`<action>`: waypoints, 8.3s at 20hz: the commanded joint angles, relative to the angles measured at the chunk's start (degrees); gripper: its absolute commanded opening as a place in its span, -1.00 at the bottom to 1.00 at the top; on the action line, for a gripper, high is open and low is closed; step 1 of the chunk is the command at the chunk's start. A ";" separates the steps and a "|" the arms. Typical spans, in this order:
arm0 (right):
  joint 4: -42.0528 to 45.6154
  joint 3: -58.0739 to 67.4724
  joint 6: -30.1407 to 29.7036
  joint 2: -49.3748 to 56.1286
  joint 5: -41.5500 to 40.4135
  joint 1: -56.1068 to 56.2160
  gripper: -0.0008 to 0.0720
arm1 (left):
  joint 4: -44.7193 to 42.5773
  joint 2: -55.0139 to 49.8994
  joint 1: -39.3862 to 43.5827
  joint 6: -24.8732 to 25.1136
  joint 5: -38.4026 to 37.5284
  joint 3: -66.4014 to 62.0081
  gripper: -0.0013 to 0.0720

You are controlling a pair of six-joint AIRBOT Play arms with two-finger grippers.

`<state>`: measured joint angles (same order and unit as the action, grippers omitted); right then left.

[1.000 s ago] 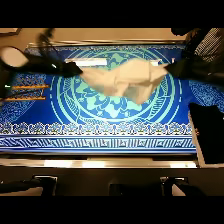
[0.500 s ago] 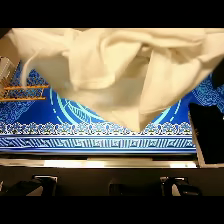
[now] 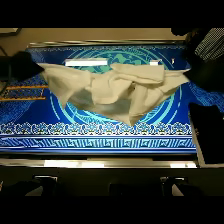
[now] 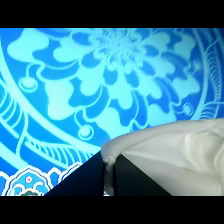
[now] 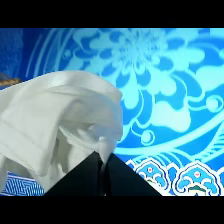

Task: Fold the clothes and pants, and hang the long-sleeved shirts on hangers.

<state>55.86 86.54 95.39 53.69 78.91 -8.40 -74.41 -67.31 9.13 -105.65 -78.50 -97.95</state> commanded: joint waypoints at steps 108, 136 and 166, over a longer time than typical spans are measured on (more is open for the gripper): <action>5.66 -59.71 -16.83 3.39 0.24 -11.67 0.34 | 12.96 -42.93 -7.15 7.78 -1.70 -6.75 -0.91; -8.28 -62.90 -22.08 10.71 -3.21 -11.63 -0.90 | 12.94 -42.99 -7.17 8.17 -1.57 -6.75 -0.91; 4.00 -16.92 -1.09 21.53 7.37 -8.81 0.22 | 12.96 -43.71 -2.95 7.32 -8.74 -6.47 -0.91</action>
<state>60.31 86.87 94.30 86.32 89.45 -20.60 -61.47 -111.00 6.13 -98.54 -87.07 -104.44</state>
